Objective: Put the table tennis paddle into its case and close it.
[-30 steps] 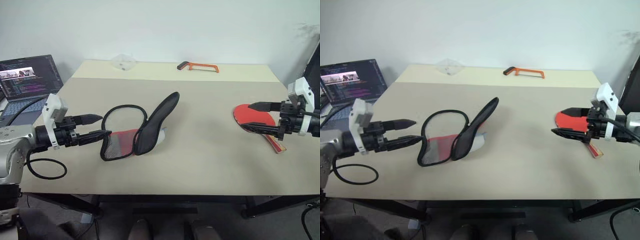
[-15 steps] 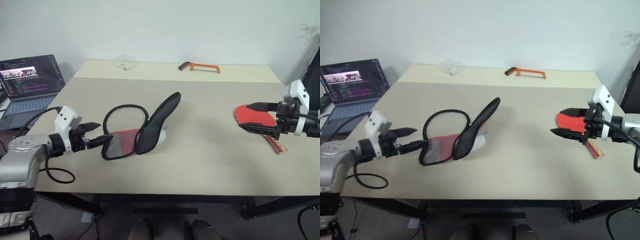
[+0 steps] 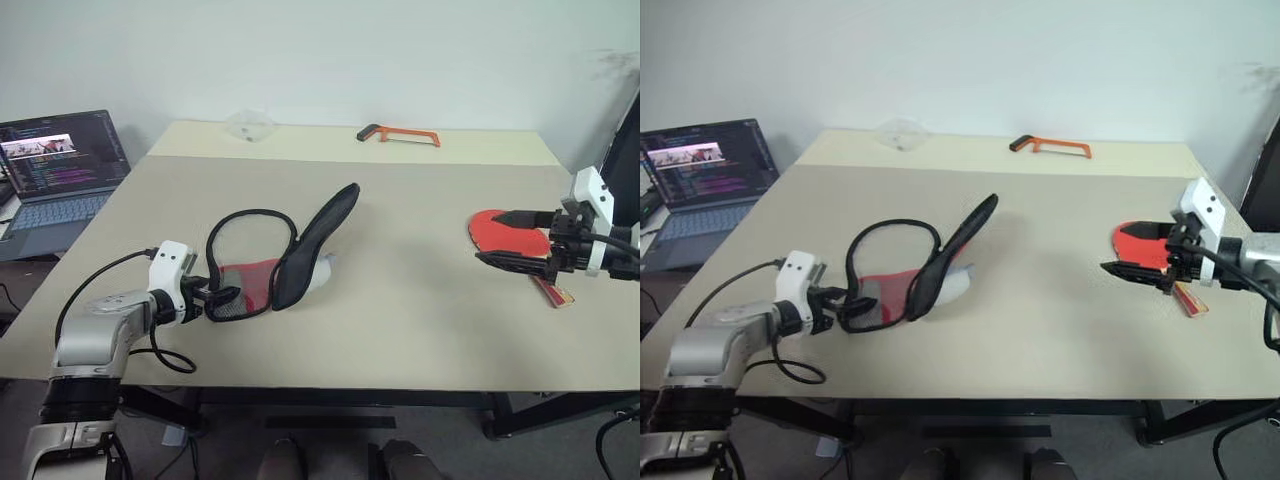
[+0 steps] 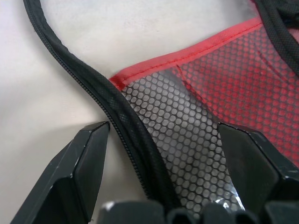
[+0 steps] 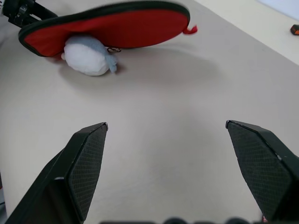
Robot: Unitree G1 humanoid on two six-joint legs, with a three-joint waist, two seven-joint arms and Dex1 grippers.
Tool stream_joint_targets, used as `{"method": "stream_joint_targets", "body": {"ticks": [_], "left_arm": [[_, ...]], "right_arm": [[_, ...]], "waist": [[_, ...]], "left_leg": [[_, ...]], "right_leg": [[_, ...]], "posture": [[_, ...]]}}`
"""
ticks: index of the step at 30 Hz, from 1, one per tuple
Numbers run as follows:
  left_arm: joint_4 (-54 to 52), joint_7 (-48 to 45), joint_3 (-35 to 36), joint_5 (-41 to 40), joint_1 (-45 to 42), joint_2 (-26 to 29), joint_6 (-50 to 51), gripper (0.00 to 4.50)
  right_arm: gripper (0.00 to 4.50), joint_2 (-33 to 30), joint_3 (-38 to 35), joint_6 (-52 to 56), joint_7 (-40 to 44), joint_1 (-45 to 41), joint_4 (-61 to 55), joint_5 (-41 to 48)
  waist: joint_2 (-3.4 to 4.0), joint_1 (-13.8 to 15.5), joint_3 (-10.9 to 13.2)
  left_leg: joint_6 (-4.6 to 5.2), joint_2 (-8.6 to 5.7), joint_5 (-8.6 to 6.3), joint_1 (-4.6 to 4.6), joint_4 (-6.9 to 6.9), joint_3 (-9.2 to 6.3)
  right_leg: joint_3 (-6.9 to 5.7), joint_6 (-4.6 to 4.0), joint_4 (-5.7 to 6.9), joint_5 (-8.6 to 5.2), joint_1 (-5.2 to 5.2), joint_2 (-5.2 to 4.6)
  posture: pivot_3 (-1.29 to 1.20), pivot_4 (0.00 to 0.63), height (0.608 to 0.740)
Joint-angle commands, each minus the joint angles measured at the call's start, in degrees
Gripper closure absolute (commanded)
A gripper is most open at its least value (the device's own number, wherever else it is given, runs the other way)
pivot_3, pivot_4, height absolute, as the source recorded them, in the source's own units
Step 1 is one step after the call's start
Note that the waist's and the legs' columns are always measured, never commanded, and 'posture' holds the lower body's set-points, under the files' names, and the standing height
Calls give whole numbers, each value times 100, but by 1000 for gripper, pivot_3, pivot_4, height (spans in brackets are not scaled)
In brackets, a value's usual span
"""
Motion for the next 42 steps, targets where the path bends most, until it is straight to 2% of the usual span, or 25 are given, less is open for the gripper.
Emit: {"method": "stream_joint_targets", "body": {"ticks": [1,2,5,15,26,33,37,42], "left_arm": [[-63,109,-84,-24,-19,-185,161,474],[-17,175,-107,-7,-81,-264,164,474],[102,351,-79,-37,-302,-532,162,1056],[121,557,324,-218,-679,-925,-1,4480],[349,1047,1345,-834,-1689,-1438,-922,4480],[166,1532,890,-758,-1963,-2141,-936,4480],[445,1832,363,-462,-2115,-2653,-1005,4480],[828,2199,36,5,-2211,-2842,-1209,4480]], "right_arm": [[30,-45,-128,17,-26,-66,-192,66],[30,-38,-111,16,-34,-97,-179,61],[0,-20,-71,17,-49,-180,-151,56],[0,60,-74,83,-100,-195,-254,83],[0,103,-65,42,-85,-316,-154,31],[0,92,-110,32,-94,-286,-169,26],[0,82,-133,47,-114,-280,-189,32],[0,29,-203,87,-129,-212,-253,63]], "waist": [[5,1,-3],[7,7,-4],[12,78,-7],[11,146,-7],[3,128,-3],[3,134,-2],[1,144,-2],[1,111,-1]], "left_leg": [[0,-1,0,1,0,0],[0,-1,0,3,1,0],[1,-5,1,3,6,-2],[3,-7,3,0,9,-3],[3,-7,3,-4,7,-5],[3,-9,3,-4,8,-5],[3,-13,3,-6,11,-6],[3,-14,3,-6,10,-9]], "right_leg": [[0,0,0,1,1,0],[0,0,0,0,3,-1],[0,2,0,-1,4,-2],[-1,8,-5,7,6,-3],[-3,10,-5,8,5,0],[-2,13,-5,9,7,0],[0,19,-8,12,9,0],[0,20,-8,12,8,3]], "posture": [[0,150,740],[0,150,740],[0,150,740],[0,150,740],[0,150,740],[0,150,740],[0,150,740],[0,150,740]]}}
